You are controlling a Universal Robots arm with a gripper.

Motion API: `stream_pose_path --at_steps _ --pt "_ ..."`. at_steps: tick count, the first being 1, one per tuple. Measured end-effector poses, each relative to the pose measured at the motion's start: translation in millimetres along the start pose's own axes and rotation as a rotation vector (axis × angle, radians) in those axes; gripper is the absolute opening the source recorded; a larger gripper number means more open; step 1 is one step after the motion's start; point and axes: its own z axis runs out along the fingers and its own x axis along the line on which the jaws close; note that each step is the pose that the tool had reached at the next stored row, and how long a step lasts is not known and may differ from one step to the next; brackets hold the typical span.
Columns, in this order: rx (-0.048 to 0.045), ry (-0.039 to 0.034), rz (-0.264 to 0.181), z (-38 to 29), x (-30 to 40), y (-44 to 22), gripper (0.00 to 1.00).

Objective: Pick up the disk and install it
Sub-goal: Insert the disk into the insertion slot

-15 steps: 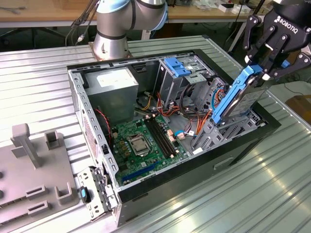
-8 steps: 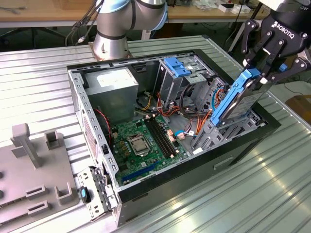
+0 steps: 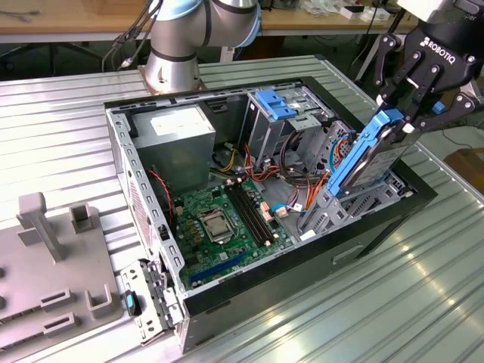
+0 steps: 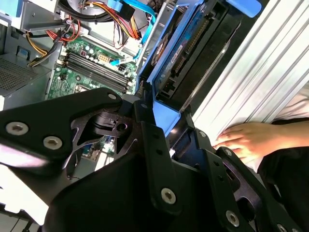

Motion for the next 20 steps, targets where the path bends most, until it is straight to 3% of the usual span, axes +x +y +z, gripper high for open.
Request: stream_pose_path --at_steps 11,20 --pt "-0.0025 0.0001 -0.001 6.6 0.0 0.2 0.37" --pt "-0.0234 0.0013 -0.002 8.8 -0.4 -6.6 0.37"
